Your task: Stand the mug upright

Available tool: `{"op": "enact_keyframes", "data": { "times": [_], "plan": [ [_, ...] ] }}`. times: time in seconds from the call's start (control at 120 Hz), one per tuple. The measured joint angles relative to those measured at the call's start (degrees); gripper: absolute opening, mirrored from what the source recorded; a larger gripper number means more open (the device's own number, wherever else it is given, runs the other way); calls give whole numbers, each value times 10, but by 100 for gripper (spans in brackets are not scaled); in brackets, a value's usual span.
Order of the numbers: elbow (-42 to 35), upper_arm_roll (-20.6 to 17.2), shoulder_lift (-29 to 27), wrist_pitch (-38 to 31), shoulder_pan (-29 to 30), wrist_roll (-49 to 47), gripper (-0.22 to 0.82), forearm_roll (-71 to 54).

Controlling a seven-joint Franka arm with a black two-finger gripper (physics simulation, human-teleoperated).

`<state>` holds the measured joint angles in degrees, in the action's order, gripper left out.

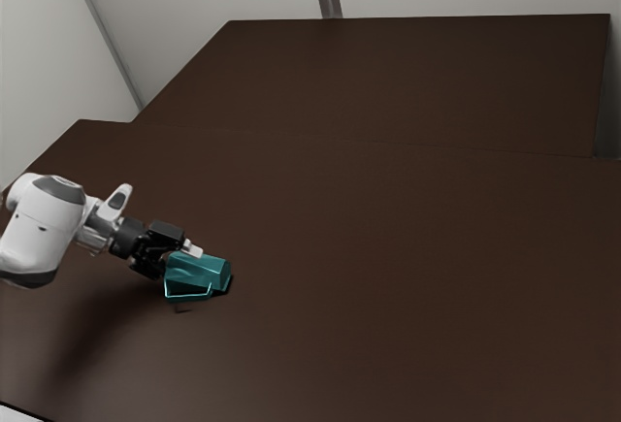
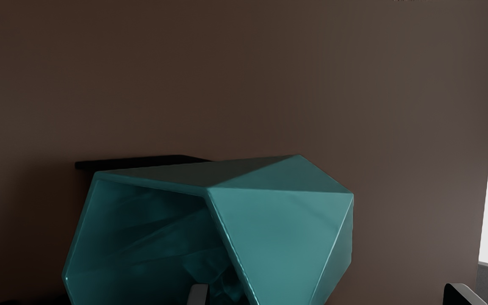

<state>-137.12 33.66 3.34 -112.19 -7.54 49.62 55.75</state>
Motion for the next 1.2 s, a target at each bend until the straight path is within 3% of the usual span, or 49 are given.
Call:
{"op": "enact_keyframes", "data": {
  "times": [0.158, 0.658, 0.85, 1.2],
  "plan": [
    [0, 0, 6, 0, 1, 12, 58, 10],
    [1, 0, 11, -13, 1, 45, 13, 21],
    [2, 0, 12, -18, 0, 53, 0, 24],
    [11, -7, -16, -19, -13, 62, -15, 27]
  ]
}}
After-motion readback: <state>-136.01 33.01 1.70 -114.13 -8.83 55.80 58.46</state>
